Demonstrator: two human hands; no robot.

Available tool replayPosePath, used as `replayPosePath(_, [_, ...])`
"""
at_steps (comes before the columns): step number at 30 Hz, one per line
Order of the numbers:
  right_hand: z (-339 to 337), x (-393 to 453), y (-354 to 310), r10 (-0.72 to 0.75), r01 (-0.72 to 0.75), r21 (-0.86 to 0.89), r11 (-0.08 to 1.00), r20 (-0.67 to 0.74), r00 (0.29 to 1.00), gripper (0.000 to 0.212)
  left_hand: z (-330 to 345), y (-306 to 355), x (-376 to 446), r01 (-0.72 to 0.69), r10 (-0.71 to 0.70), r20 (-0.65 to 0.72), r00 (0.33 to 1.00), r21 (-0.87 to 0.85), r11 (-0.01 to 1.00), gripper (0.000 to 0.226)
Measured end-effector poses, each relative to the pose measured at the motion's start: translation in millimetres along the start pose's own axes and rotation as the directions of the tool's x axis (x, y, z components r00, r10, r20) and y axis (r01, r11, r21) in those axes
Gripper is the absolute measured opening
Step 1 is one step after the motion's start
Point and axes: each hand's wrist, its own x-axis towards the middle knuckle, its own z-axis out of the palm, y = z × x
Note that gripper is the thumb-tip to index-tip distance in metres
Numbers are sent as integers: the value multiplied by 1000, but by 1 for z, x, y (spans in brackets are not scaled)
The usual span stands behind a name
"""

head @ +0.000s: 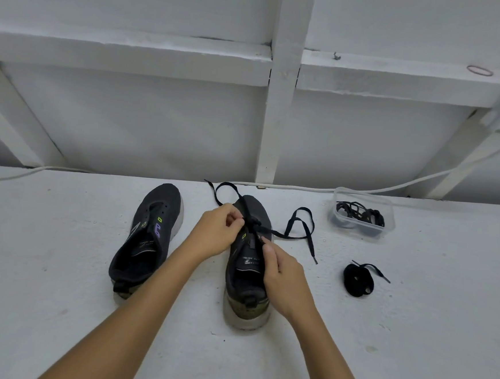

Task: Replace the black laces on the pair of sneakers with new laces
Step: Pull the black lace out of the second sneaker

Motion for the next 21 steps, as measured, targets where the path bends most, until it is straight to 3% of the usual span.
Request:
replayPosePath(4, [3,0,-2,4,-5,-14,1000,-12,1000,36,3,-4,-5,3,-4,-65,998,-29,1000,4])
replayPosePath(13, [8,1,-4,25,-29,-66,997,-58,998,40,-3,-9,-1,101,-102,1,995,-149,984,15])
replayPosePath(16, [8,-1,-5,31,-36,-63,997,-78,996,38,7,-13,-5,64,-75,-64,995,-150,987,5])
replayPosePath(18, [9,-3,-5,25,-32,-76,997,-85,996,37,7,-11,-3,110,-158,-138,978,-308,945,7])
replayPosePath(20, [8,-3,-5,20,-27,-79,997,-85,996,36,5,-9,-2,159,-292,-170,941,-541,826,11])
replayPosePath(21, [8,-3,-5,16,-23,-78,997,-88,996,36,5,-10,-4,170,-327,-181,928,-574,801,12])
